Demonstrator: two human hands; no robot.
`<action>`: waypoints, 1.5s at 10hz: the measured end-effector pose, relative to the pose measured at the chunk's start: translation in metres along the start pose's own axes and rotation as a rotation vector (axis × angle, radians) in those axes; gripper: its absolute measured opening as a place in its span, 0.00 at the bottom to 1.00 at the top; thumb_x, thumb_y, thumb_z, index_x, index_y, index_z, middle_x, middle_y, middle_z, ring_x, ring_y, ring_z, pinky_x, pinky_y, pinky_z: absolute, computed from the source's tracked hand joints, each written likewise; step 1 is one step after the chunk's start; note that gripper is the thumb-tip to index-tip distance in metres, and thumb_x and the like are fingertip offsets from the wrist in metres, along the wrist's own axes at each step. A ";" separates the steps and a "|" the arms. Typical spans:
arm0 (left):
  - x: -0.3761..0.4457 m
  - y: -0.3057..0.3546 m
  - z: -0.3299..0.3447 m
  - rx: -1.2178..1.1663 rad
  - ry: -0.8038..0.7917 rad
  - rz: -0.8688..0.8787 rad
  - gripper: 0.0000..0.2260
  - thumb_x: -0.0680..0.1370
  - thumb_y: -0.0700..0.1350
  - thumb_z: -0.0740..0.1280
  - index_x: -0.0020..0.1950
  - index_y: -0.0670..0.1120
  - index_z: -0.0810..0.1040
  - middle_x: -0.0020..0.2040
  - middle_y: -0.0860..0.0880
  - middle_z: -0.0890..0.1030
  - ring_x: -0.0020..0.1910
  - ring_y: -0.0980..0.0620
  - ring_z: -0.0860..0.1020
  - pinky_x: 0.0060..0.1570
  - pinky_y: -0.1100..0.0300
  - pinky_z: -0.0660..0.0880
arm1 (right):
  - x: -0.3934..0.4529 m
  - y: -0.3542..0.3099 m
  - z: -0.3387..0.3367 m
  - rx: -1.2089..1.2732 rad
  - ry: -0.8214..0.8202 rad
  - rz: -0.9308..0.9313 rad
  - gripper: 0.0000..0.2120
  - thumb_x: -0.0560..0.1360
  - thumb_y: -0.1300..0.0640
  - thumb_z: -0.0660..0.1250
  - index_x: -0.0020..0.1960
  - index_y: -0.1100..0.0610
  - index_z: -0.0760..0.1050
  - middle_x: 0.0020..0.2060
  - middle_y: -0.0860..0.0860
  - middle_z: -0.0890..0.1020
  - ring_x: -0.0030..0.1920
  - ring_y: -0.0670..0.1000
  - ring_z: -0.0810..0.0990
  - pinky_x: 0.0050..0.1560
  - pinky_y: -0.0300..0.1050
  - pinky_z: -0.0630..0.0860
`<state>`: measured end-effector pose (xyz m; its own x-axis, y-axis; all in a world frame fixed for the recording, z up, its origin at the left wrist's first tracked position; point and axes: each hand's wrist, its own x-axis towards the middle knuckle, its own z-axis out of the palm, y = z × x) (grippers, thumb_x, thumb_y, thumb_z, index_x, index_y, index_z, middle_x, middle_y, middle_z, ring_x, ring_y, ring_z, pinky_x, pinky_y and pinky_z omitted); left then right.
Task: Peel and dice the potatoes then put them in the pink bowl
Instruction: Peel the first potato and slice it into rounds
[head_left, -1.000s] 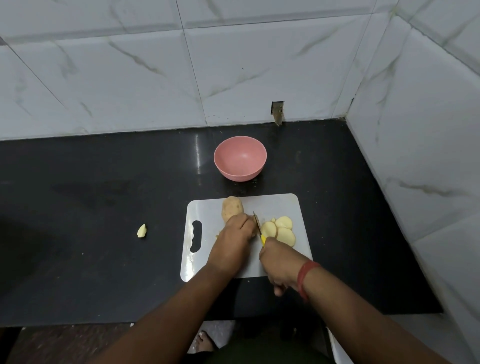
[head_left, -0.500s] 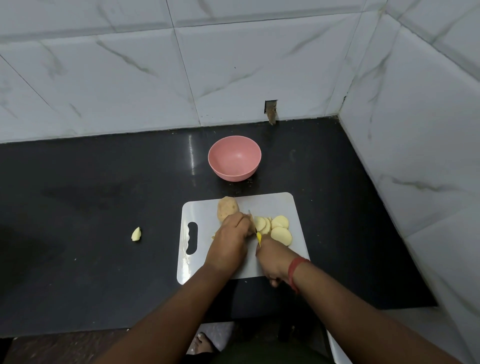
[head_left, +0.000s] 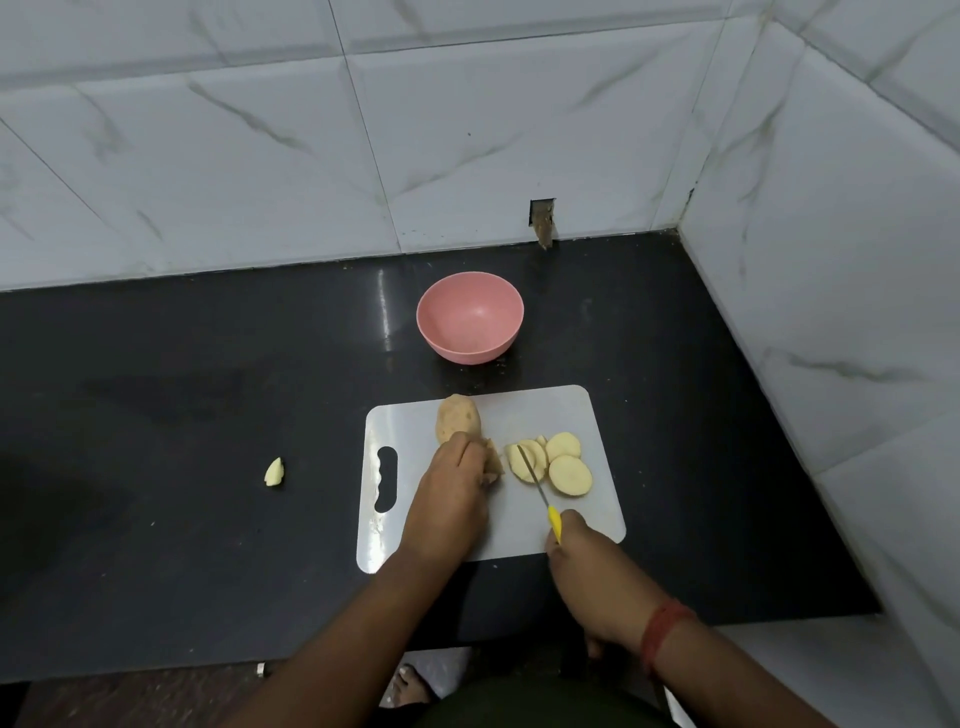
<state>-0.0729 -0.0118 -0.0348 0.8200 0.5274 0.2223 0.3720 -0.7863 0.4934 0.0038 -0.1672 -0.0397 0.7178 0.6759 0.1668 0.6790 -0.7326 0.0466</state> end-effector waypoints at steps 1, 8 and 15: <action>0.003 0.000 -0.001 -0.040 -0.007 0.005 0.07 0.75 0.33 0.70 0.52 0.41 0.78 0.50 0.45 0.79 0.45 0.48 0.77 0.41 0.55 0.76 | 0.006 -0.008 -0.011 0.098 0.060 0.090 0.17 0.74 0.52 0.31 0.32 0.42 0.52 0.21 0.50 0.47 0.19 0.55 0.41 0.38 0.30 0.44; 0.006 -0.006 0.005 -0.062 0.010 -0.024 0.06 0.76 0.35 0.70 0.52 0.40 0.80 0.50 0.46 0.78 0.45 0.48 0.76 0.43 0.51 0.78 | 0.030 -0.024 -0.075 -0.762 -0.641 -1.128 0.15 0.78 0.64 0.55 0.33 0.58 0.63 0.36 0.47 0.70 0.42 0.48 0.72 0.47 0.42 0.63; 0.003 -0.011 0.004 0.029 -0.026 0.063 0.07 0.73 0.35 0.71 0.45 0.45 0.76 0.46 0.50 0.74 0.44 0.54 0.68 0.38 0.58 0.68 | 0.055 -0.038 -0.068 -0.489 -0.709 -1.090 0.20 0.76 0.49 0.67 0.30 0.52 0.65 0.30 0.47 0.69 0.32 0.47 0.65 0.36 0.39 0.59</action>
<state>-0.0730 -0.0025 -0.0431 0.8530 0.4683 0.2304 0.3314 -0.8271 0.4540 0.0071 -0.1079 0.0351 -0.1096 0.7066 -0.6990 0.9245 0.3307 0.1894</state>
